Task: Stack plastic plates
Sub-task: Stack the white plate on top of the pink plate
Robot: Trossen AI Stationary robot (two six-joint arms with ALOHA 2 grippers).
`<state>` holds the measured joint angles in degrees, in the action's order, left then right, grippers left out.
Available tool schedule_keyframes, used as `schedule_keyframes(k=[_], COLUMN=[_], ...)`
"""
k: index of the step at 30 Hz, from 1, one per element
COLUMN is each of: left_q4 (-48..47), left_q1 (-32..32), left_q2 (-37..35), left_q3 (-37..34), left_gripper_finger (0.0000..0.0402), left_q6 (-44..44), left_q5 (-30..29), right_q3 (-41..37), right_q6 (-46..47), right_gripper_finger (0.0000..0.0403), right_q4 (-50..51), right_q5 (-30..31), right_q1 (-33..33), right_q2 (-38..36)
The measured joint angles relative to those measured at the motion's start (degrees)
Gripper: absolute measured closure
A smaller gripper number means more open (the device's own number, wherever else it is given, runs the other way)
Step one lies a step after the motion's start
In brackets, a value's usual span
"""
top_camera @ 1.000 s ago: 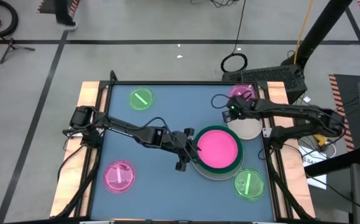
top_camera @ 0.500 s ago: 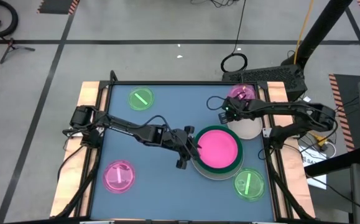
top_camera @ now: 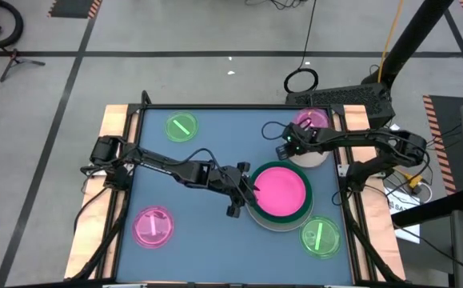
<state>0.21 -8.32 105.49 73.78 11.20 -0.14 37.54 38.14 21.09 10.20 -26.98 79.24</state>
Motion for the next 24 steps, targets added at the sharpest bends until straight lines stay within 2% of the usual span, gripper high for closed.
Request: schedule_keyframes(k=[10, 16, 24], left_q4=[0.02, 0.04, 0.11], left_q1=[0.0, 0.15, 1.16], left_q2=[0.0, 0.0, 0.0], left_q3=[0.0, 0.0, 0.0], left_gripper_finger=[0.0245, 0.0245, 0.0245], left_q6=[0.05, 0.09, -0.41], left_q5=[0.0, 0.0, 0.0], right_q3=[0.0, 0.0, 0.0], right_q6=[-3.79, -0.27, 0.17], right_gripper_finger=[0.0287, 0.0287, 0.0287], right_q4=[-2.0, -2.02, -4.61], right_q5=[-0.04, 0.0, 0.05], right_q1=[0.0, 0.39, 2.03], right_q2=[-0.94, -3.73, -2.94])
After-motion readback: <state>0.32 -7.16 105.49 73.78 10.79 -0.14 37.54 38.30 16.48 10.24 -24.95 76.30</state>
